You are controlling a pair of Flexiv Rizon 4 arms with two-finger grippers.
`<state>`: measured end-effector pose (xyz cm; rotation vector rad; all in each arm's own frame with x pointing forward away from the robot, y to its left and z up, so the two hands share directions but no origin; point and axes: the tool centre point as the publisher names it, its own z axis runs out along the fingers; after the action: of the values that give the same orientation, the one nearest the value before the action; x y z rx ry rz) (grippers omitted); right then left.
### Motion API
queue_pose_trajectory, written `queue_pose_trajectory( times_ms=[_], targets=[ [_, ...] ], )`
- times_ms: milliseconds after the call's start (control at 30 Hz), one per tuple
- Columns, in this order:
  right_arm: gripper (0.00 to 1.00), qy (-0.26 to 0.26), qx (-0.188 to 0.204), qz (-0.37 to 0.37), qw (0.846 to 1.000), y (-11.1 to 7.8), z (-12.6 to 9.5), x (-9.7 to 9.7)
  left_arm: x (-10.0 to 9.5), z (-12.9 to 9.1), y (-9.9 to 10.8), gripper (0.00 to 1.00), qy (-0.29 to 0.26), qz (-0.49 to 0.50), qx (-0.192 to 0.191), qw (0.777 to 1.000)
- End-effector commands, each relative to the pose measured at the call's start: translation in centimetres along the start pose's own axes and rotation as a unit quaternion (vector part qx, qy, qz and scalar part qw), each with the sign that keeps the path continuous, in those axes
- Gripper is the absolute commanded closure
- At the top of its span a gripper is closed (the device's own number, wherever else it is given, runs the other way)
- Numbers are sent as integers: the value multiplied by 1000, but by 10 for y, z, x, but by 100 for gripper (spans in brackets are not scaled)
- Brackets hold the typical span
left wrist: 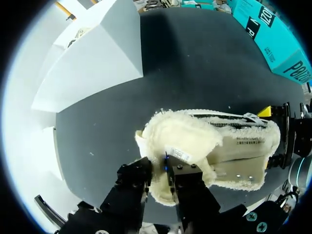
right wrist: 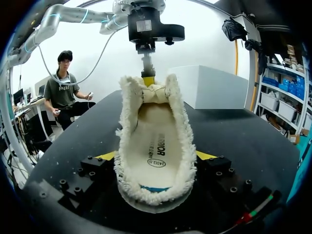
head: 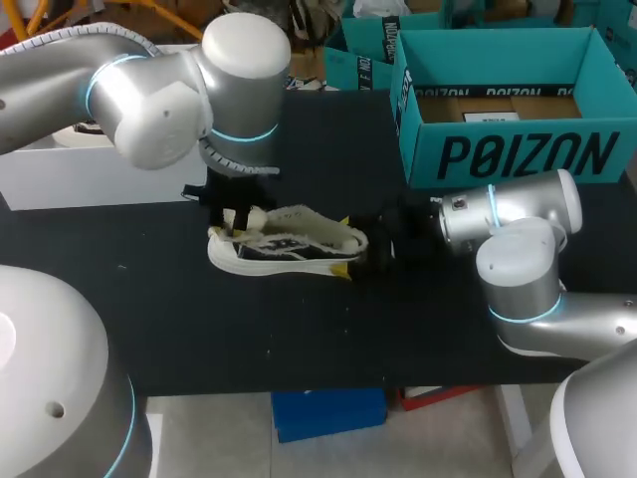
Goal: Take the shoe out of the shoebox, open the shoe tongue, remove and reinsert the insole, then place the shoe into the shoebox
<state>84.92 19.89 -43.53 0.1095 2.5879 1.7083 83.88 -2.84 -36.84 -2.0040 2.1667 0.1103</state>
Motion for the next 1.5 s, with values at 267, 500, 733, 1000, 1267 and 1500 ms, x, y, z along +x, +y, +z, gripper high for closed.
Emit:
queue_pose_trajectory(
  times_ms=[267, 500, 733, 1000, 1267, 1500],
  targets=[
    [100, -1, -1, 0, 1000, -3, 0, -1, 1, -28, -6, 0, 47, 33, 15, 998],
    [100, -1, -1, 0, 1000, -3, 0, -1, 14, -61, -12, 0, 98, 148, 46, 983],
    [100, -1, -1, 0, 1000, -3, 0, -1, 36, -82, -17, 0, 149, 313, 56, 936],
    [100, -1, -1, 0, 1000, -3, 0, -1, 68, -95, -13, 0, 178, 513, 35, 839],
    [100, -1, -1, 0, 1000, -3, 0, -1, 85, -100, -17, 0, 214, 632, 13, 745],
    [100, -1, -1, 0, 1000, -3, 0, -1, 93, -90, -23, 0, 243, 691, -10, 681]
  ],
)
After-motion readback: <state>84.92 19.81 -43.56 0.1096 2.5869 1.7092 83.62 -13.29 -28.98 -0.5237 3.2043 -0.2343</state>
